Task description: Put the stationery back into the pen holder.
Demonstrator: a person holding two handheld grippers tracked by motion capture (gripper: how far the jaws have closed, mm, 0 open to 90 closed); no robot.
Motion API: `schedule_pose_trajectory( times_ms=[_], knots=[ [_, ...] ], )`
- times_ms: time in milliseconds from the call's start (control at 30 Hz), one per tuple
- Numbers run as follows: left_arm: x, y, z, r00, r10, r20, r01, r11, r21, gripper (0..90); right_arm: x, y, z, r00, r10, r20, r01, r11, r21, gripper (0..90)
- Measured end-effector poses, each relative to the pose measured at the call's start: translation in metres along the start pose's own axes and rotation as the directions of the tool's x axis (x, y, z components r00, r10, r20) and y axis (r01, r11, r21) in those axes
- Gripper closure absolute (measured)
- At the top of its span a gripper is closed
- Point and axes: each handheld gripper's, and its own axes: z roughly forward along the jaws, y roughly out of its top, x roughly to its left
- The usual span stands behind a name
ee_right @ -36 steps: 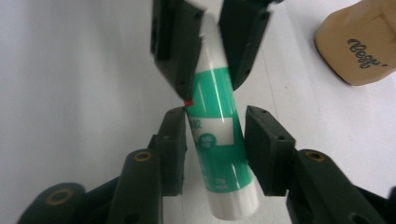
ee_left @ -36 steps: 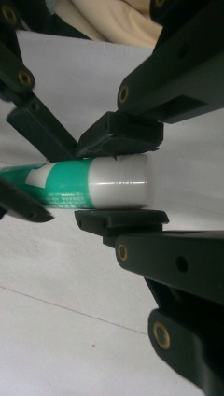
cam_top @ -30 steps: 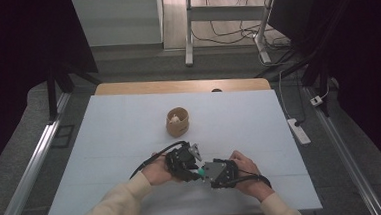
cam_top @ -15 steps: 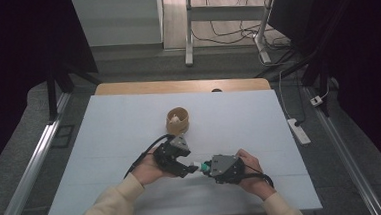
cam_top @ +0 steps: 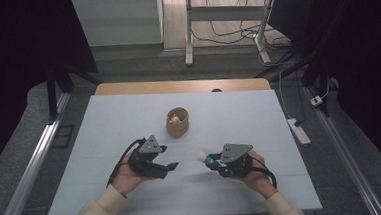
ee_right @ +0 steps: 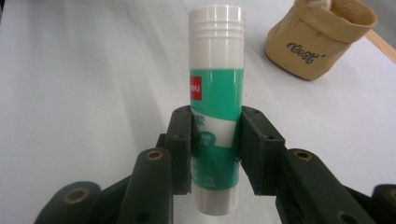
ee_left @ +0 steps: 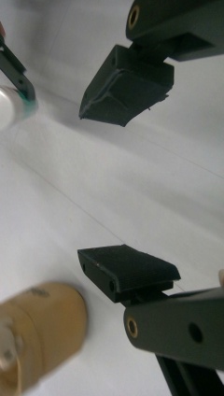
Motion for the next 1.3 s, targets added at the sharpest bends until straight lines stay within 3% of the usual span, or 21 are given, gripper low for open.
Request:
schedule_pose_trajectory(
  times_ms=[333,500,633,967,1100,1300],
  knots=[
    [0.009,-0.043,-0.026,0.9939,-0.062,-0.091,0.061,0.998,-0.016,28.7,-0.006,-0.003,-0.005,0.9975,0.069,0.014,-0.068,0.997,-0.036,65.7],
    [0.014,-0.061,-0.037,0.9879,-0.112,-0.107,0.11,0.9937,-0.021,28.7,-0.011,-0.003,-0.007,0.9909,0.132,0.026,-0.13,0.9883,-0.08,65.7],
    [0.013,-0.067,-0.042,0.9845,-0.131,-0.116,0.128,0.9913,-0.03,28.7,-0.014,-0.003,-0.009,0.9866,0.159,0.035,-0.155,0.9823,-0.105,65.7],
    [0.012,-0.076,-0.047,0.9824,-0.134,-0.13,0.131,0.9908,-0.034,28.7,-0.027,-0.001,-0.014,0.9707,0.234,0.053,-0.223,0.9602,-0.169,65.8],
    [0.014,-0.08,-0.046,0.9792,-0.141,-0.146,0.139,0.99,-0.021,28.3,-0.033,0.004,-0.01,0.9631,0.264,0.054,-0.248,0.9473,-0.203,65.7],
    [0.016,-0.083,-0.045,0.9788,-0.148,-0.142,0.148,0.9889,-0.009,28.2,-0.044,0.015,-0.002,0.9575,0.282,0.059,-0.262,0.9369,-0.232,65.7]
  ],
)
